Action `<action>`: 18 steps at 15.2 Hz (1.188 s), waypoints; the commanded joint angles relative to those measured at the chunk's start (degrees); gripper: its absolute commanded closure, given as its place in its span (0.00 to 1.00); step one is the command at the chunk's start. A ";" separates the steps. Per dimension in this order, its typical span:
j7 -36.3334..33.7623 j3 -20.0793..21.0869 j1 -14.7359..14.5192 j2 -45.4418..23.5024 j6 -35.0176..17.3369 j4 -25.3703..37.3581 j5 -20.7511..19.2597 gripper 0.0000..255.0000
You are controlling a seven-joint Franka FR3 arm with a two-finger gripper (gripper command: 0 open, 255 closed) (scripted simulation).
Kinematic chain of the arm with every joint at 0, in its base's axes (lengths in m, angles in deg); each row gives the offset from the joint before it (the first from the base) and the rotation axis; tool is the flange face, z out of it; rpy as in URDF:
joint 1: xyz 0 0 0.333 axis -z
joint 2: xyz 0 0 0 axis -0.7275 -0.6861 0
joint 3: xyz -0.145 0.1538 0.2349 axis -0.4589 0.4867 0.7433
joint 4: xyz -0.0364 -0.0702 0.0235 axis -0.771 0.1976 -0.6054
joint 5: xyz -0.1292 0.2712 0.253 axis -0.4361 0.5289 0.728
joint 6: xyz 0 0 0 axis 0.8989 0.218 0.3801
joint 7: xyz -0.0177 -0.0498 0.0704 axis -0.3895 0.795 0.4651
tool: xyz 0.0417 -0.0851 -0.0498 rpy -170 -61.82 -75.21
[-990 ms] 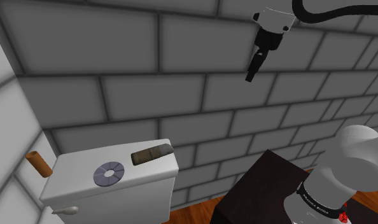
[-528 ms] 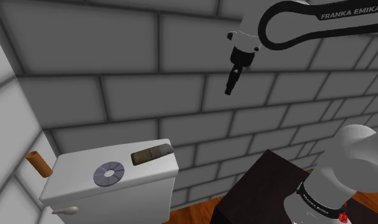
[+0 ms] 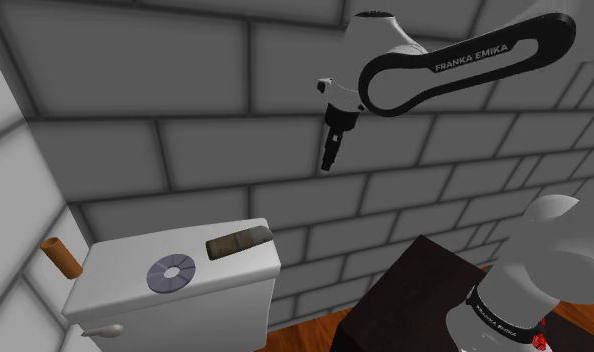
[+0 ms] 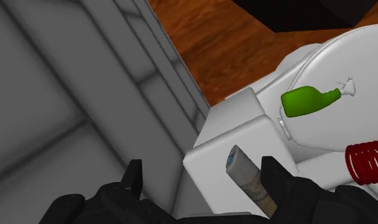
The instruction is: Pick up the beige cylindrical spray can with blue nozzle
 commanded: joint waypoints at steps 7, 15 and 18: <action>2.18 2.55 -1.78 -15.46 -10.51 4.69 -3.32 0.00; 2.67 4.37 -4.36 -31.14 -17.45 12.52 -9.36 0.00; 2.80 4.58 -5.80 -37.01 -19.20 16.20 -11.89 0.00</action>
